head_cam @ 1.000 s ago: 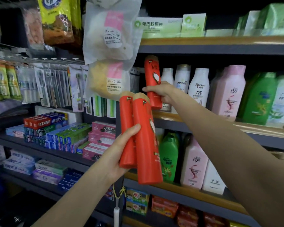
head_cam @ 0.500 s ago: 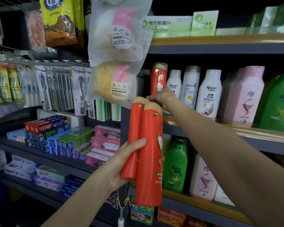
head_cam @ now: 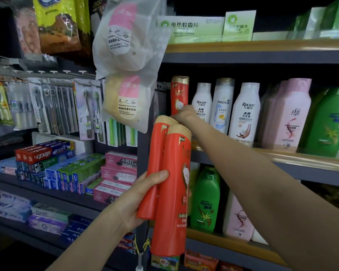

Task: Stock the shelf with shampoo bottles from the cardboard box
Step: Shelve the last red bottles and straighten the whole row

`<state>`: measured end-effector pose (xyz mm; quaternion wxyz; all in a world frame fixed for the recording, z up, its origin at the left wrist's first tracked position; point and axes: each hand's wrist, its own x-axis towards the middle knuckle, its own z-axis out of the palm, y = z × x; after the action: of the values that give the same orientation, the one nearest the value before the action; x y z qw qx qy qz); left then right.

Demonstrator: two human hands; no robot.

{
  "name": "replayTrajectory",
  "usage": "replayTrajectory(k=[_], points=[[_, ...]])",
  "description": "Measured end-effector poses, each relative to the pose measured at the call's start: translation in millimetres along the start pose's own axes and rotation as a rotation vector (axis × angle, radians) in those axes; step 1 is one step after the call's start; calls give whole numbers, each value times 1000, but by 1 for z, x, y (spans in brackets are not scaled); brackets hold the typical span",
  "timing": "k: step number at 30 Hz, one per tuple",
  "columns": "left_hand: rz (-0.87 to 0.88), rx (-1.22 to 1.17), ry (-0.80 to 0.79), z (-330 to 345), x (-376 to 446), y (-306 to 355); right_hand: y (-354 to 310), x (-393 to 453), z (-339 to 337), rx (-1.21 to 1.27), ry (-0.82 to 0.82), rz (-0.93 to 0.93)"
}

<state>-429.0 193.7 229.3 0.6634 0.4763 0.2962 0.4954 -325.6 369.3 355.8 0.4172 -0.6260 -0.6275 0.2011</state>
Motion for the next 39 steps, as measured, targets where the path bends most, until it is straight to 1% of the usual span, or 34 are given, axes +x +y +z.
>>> replayTrajectory(k=[2,3,6,7,8,9,10,11,12,13,15,18,21,23,25,28,30,34,36,39], points=[[9,-12,8,4,-1,1,-1,-6,-9,-54,-82,-74],[13,-9,-1,10,-4,2,-1,-15,-17,-50,-79,-109],[32,-50,-49,19,-6,3,2,-39,-43,107,-11,-178],[51,-76,-56,22,-6,3,5,-49,-53,195,-24,-181],[64,-81,-67,24,-4,4,10,-63,-66,341,-105,-154],[71,-93,-78,30,-4,7,16,-77,-78,504,-268,-112],[81,-104,-83,35,0,9,25,-91,-90,611,-460,-76],[98,-113,-71,42,4,13,32,-106,-98,640,-604,-62],[121,-103,-48,49,10,17,40,-118,-101,611,-696,-84],[155,-90,-19,58,18,22,44,-129,-101,591,-728,-126],[233,-46,29,76,33,34,47,-140,-100,632,-623,-187],[351,87,56,94,50,47,44,-138,-106,749,-379,-189],[479,239,71,99,65,62,36,-129,-114,824,-255,-217],[536,286,79,97,74,71,31,-120,-113,836,-177,-264],[543,292,89,90,83,79,28,-108,-109,792,-86,-329],[555,375,103,76,95,80,36,-92,-99,585,59,-416],[590,479,141,69,100,79,39,-87,-95,495,102,-466],[699,620,238,61,107,84,43,-80,-92,452,142,-527],[724,703,245,59,107,88,46,-80,-93,443,174,-563],[712,817,243,54,110,94,54,-79,-97,443,212,-580]])
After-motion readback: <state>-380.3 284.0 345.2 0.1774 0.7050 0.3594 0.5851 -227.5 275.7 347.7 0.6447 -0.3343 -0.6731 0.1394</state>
